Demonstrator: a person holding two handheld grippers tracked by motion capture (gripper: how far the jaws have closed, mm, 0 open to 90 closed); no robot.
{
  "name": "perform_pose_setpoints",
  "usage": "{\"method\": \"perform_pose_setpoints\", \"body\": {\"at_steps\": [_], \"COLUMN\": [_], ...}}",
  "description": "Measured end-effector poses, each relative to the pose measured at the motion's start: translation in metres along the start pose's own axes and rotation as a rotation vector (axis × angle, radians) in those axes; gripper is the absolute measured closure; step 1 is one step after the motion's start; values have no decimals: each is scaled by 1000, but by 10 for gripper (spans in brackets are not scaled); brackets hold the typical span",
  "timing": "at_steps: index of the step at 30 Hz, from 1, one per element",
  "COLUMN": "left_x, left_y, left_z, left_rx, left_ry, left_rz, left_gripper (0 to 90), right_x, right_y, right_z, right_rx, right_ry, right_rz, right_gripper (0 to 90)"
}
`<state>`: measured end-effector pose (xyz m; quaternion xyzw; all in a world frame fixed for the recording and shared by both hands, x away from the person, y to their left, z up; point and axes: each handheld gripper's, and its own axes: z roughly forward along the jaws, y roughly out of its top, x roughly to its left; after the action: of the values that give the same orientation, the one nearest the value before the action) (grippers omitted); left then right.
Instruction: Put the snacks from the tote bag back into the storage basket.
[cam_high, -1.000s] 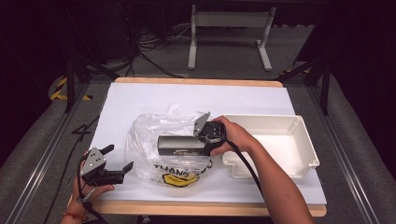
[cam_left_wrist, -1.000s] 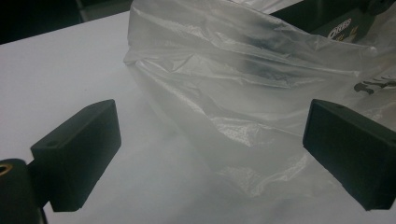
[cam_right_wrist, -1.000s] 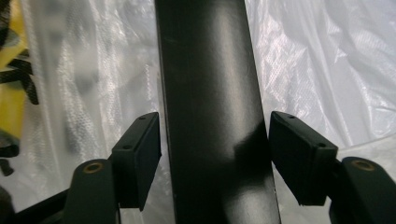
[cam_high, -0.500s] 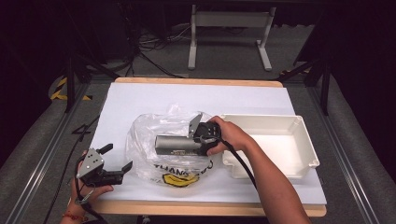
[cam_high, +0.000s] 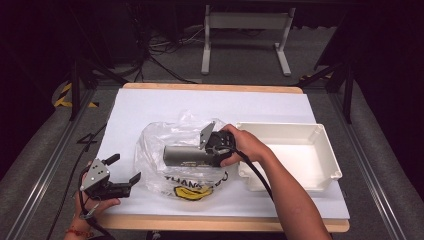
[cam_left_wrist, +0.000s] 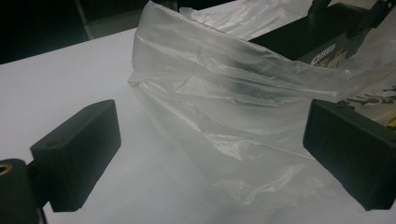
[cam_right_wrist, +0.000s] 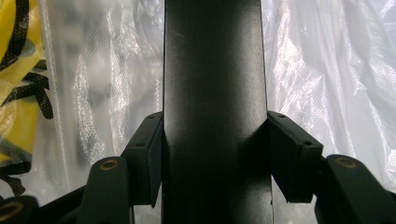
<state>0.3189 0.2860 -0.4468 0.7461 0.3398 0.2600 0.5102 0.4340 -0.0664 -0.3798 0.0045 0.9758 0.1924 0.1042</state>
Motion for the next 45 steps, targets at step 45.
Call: {"method": "perform_pose_setpoints", "body": {"at_steps": [45], "left_x": [1], "left_y": [-4], "left_z": [4], "left_rx": [35], "left_ry": [-15], "left_rz": [6], "left_gripper": [50], "right_x": [10], "right_y": [-15], "right_z": [-83], "right_rx": [-143], "right_ry": [-36], "right_rz": [-73], "right_gripper": [432]}}
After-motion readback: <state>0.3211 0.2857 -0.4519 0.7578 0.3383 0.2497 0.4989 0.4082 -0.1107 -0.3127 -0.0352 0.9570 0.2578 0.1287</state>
